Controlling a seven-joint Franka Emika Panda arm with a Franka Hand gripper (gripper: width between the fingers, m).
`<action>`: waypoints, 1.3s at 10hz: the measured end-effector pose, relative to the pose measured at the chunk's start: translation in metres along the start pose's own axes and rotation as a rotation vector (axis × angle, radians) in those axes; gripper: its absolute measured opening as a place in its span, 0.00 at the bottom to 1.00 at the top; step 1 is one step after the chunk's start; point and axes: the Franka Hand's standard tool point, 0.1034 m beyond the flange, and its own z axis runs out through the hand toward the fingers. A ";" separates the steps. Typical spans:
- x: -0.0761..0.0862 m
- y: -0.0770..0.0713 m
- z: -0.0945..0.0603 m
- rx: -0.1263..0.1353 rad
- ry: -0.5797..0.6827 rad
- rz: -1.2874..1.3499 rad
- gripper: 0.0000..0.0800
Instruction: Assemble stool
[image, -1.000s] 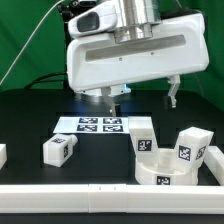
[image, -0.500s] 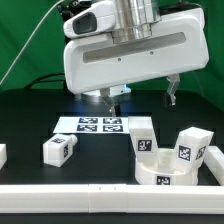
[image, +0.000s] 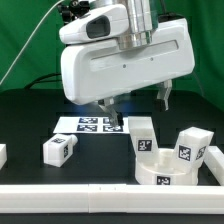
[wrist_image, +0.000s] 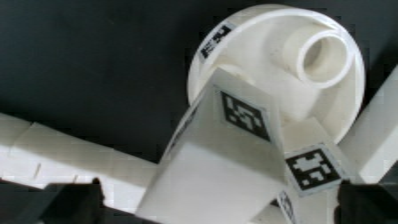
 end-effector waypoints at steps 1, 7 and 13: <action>-0.001 0.001 0.000 -0.001 -0.001 -0.058 0.81; 0.014 -0.003 0.007 -0.020 -0.080 -0.681 0.81; 0.012 -0.006 0.015 -0.013 -0.111 -0.872 0.81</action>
Offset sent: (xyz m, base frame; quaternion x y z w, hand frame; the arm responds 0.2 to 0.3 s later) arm 0.0216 0.0225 -0.0007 0.0309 -0.0392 -0.3194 0.9463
